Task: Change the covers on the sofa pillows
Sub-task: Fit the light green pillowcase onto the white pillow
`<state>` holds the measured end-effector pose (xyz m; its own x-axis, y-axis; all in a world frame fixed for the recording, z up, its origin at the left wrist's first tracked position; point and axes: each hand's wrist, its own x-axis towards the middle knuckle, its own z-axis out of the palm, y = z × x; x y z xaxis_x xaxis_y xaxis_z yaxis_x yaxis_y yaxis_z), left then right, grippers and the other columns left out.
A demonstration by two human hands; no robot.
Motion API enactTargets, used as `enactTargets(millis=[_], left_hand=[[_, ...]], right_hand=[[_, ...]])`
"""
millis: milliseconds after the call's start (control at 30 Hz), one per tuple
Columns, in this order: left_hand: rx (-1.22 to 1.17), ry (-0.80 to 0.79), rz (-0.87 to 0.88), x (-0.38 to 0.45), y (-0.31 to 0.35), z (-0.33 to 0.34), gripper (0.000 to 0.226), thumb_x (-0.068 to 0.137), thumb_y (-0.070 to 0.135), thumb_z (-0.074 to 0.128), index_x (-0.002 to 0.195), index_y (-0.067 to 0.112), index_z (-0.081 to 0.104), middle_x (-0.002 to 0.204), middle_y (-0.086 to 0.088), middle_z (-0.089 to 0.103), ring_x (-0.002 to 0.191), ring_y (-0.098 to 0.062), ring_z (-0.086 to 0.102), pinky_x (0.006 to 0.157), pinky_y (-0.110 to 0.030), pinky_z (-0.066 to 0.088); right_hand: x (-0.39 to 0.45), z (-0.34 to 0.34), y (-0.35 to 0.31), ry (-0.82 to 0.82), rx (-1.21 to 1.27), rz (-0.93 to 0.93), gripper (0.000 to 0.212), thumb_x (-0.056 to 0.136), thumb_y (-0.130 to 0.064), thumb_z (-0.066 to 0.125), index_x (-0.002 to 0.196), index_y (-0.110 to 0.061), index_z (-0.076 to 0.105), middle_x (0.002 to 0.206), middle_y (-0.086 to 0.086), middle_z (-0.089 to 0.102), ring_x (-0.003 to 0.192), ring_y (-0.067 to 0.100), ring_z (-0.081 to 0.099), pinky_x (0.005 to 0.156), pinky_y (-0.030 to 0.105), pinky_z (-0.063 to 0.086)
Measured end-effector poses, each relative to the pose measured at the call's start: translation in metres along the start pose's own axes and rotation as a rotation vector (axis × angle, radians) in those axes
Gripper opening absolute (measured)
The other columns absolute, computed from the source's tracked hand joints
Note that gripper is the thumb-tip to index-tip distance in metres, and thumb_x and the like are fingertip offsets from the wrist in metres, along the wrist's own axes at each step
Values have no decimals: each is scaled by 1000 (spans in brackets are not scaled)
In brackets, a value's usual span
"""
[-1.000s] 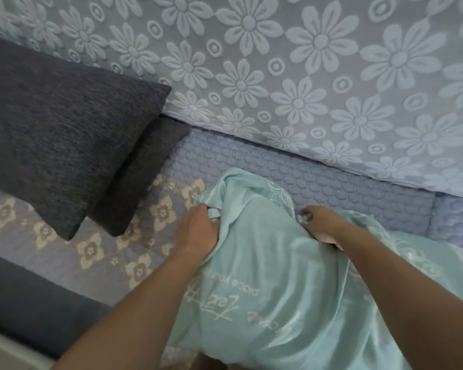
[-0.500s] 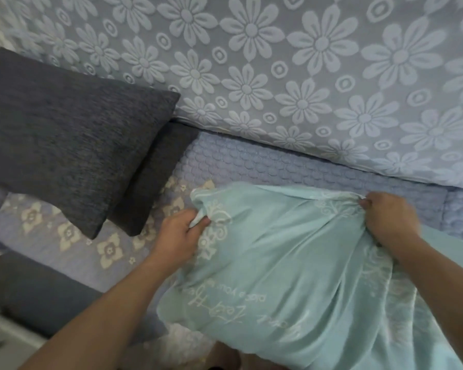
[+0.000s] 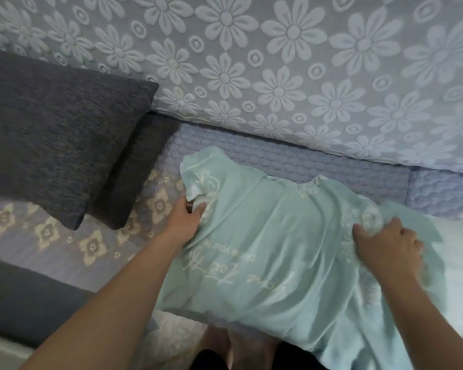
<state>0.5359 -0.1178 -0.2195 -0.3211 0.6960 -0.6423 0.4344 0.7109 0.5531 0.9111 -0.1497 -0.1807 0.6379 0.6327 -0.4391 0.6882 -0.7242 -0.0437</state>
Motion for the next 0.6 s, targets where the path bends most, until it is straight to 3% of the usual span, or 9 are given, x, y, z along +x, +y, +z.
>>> enactTargets(millis=[100,200,300,367,467,533,600], left_hand=[[226,-50,1,3,-4,-2,26,101,41,56,115,20,59,101,-1,61,94,-21,57,77,-29,38],[407,-101,83,12,-1,-10,30,102,34,54,83,13,61,75,-3,56,82,-26,58,59,-33,32],[340,-72,128,22,6,-18,44,99,34,59,62,13,48,59,-2,48,65,-21,47,58,-35,30],[206,-32,118,28,8,-28,42,93,39,64,66,8,56,61,-4,55,65,-21,49,64,-35,38],[175,-36,103,28,10,-40,34,96,31,65,79,1,65,69,-11,60,65,-21,53,62,-33,42],[200,-68,93,28,6,-38,34,96,33,64,84,1,67,75,-14,68,67,-23,59,64,-36,49],[276,-91,104,24,1,-27,36,96,38,61,88,5,70,85,-14,73,80,-27,66,77,-41,53]], right_hand=[[-48,-6,16,-97,125,126,73,85,-59,60,128,0,50,125,29,56,119,45,53,97,49,42],[-90,3,20,-244,144,86,43,96,-53,48,101,-11,57,98,19,62,95,37,61,78,40,41],[-106,14,27,-201,-94,-169,42,103,-37,23,87,-19,58,91,12,69,86,35,67,71,37,48],[-93,6,49,-104,-229,-191,31,99,-27,34,87,-17,60,86,11,69,82,36,70,67,38,52],[-71,-22,97,-71,-219,-4,15,94,-16,55,96,-13,70,93,23,68,86,44,67,76,44,54],[-81,-24,98,-81,-112,-6,16,95,-22,56,99,-15,70,102,23,68,93,43,65,82,43,52],[-102,-9,78,-166,47,-34,32,101,-42,45,101,-16,64,98,14,65,94,37,63,79,39,46]])
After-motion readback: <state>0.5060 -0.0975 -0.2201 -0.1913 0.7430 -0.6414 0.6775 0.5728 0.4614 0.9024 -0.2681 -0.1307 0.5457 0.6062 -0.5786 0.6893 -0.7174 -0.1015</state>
